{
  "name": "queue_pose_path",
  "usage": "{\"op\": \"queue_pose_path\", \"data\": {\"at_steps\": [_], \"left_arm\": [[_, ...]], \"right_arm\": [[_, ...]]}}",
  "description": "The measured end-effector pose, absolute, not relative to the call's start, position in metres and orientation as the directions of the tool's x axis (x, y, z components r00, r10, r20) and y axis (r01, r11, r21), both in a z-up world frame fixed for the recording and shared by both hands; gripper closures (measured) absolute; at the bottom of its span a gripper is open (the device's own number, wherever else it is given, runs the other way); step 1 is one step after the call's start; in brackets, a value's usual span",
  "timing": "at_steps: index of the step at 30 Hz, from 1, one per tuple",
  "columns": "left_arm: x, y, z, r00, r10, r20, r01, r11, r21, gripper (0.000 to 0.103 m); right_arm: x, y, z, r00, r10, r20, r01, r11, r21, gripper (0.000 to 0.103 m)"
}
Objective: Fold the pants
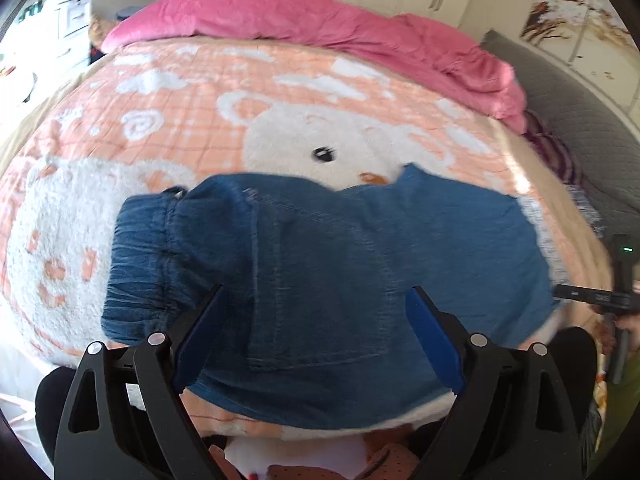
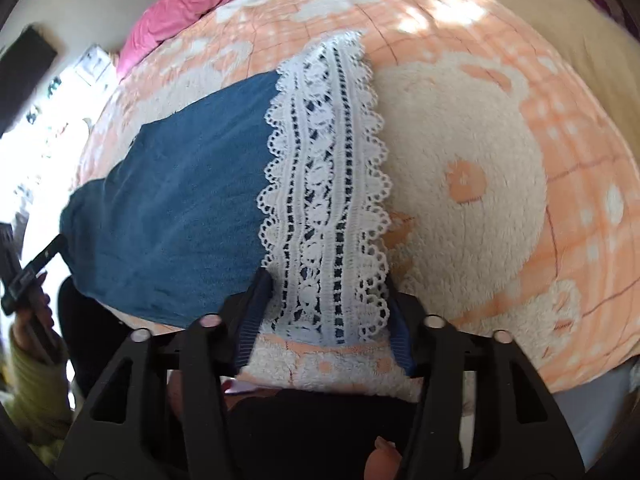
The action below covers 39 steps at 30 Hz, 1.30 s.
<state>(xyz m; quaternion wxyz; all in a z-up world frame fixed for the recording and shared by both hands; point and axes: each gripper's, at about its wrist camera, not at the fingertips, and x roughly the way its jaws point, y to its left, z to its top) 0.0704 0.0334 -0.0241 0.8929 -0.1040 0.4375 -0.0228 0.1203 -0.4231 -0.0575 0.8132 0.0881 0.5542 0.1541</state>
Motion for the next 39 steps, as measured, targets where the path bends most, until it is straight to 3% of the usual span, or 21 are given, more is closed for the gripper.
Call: {"op": "queue_pose_path", "data": {"at_steps": [2, 6, 10, 11, 13, 16, 18, 24, 30, 33, 39], "left_arm": [[0.077, 0.034, -0.036, 0.574, -0.121, -0.81, -0.047, 0.983, -0.18, 0.014], [0.077, 0.033, -0.043, 0.571, -0.068, -0.818, -0.046, 0.992, -0.114, 0.015], [0.067, 0.048, -0.044, 0.596, -0.05, -0.801, -0.079, 0.99, -0.12, 0.036], [0.065, 0.052, -0.045, 0.6, -0.063, -0.797, -0.08, 0.987, -0.139, 0.037], [0.062, 0.058, -0.046, 0.607, -0.089, -0.79, -0.085, 0.981, -0.175, 0.038], [0.062, 0.053, -0.047, 0.605, -0.067, -0.793, -0.069, 0.988, -0.136, 0.038], [0.063, 0.049, -0.048, 0.613, -0.05, -0.788, -0.066, 0.991, -0.114, 0.038], [0.048, 0.051, -0.033, 0.633, -0.087, -0.769, -0.061, 0.985, -0.162, 0.034], [0.033, 0.04, 0.006, 0.71, -0.094, -0.698, -0.02, 0.988, -0.153, 0.023], [0.039, 0.034, 0.013, 0.716, -0.126, -0.686, 0.011, 0.986, -0.169, 0.019], [0.082, 0.019, 0.007, 0.682, -0.16, -0.714, 0.034, 0.982, -0.187, 0.019]], "right_arm": [[0.117, -0.419, -0.053, 0.362, 0.341, -0.867, -0.194, 0.938, 0.288, 0.082], [0.107, -0.416, -0.045, 0.378, 0.336, -0.863, -0.212, 0.939, 0.273, 0.086], [0.101, -0.418, -0.038, 0.392, 0.279, -0.876, -0.199, 0.956, 0.216, 0.086], [0.1, -0.417, -0.039, 0.387, 0.27, -0.882, -0.198, 0.958, 0.207, 0.085], [0.1, -0.411, -0.047, 0.367, 0.206, -0.907, -0.191, 0.971, 0.143, 0.078], [0.101, -0.409, -0.05, 0.362, 0.181, -0.914, -0.164, 0.978, 0.129, 0.074], [0.1, -0.413, -0.046, 0.37, 0.172, -0.913, -0.152, 0.981, 0.123, 0.059], [0.081, -0.439, -0.008, 0.501, 0.115, -0.858, -0.09, 0.993, 0.081, 0.056], [0.075, -0.408, 0.033, 0.632, 0.224, -0.742, -0.19, 0.973, 0.132, 0.04], [0.087, -0.37, 0.038, 0.627, 0.324, -0.709, -0.28, 0.942, 0.183, 0.037], [0.13, -0.284, 0.029, 0.547, 0.408, -0.731, -0.412, 0.891, 0.189, 0.034]]}}
